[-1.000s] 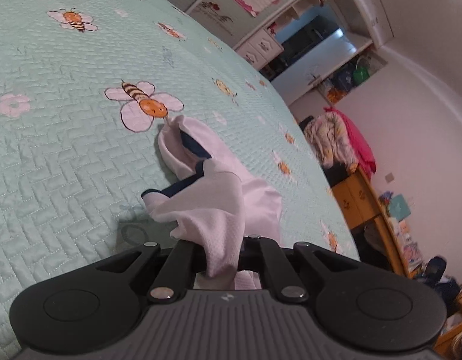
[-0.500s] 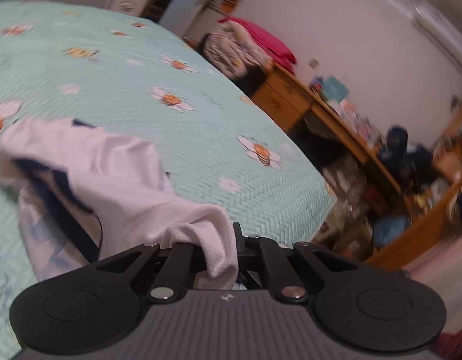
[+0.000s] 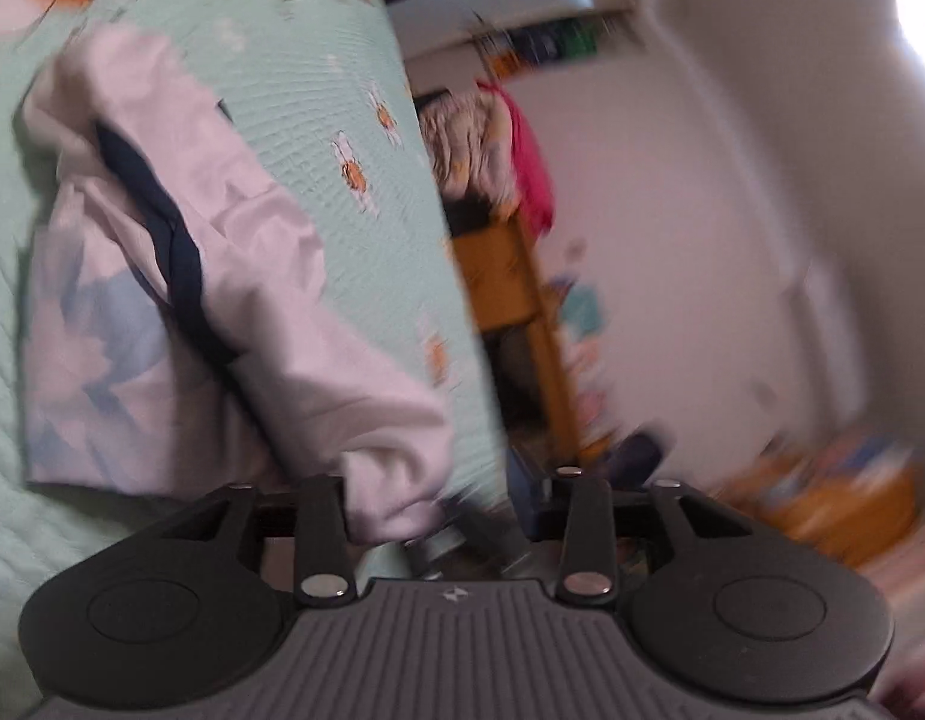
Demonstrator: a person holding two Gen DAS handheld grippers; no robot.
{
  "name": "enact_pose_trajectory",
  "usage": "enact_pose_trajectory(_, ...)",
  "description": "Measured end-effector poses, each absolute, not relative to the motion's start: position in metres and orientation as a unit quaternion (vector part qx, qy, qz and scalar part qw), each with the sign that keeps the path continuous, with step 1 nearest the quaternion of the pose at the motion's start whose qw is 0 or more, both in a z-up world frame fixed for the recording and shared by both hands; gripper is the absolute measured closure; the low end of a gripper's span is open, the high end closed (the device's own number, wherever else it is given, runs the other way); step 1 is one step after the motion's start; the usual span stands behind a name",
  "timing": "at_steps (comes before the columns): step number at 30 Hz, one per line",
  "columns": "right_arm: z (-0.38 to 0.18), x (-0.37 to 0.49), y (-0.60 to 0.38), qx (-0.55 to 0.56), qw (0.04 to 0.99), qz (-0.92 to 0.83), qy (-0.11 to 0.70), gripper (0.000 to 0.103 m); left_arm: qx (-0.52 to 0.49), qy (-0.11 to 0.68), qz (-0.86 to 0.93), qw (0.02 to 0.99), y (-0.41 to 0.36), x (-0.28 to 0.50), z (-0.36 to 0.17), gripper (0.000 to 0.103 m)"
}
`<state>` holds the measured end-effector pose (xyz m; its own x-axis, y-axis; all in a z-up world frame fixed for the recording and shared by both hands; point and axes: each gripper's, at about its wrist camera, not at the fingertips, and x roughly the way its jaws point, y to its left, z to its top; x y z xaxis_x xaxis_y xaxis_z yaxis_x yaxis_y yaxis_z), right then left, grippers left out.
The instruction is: Fold clothes
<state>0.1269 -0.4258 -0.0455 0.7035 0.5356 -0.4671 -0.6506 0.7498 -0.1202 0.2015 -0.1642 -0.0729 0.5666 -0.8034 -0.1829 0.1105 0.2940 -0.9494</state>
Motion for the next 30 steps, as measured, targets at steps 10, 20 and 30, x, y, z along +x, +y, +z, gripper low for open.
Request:
enact_pose_trajectory(10,-0.059,0.168,-0.433,-0.019,0.912,0.305,0.272,0.093,-0.592,0.334,-0.347,0.647,-0.179,0.195,-0.061,0.003)
enact_pose_trajectory(20,-0.079,0.181,-0.476,0.182,0.892,0.262,0.320,0.097,-0.555,0.338,-0.307,0.695,-0.147,0.179,-0.052,0.000)
enact_pose_trajectory(30,-0.115,0.200,-0.578,0.443,0.823,0.152,0.322,0.099,-0.466,0.348,-0.066,0.811,-0.089,0.224,-0.092,0.005)
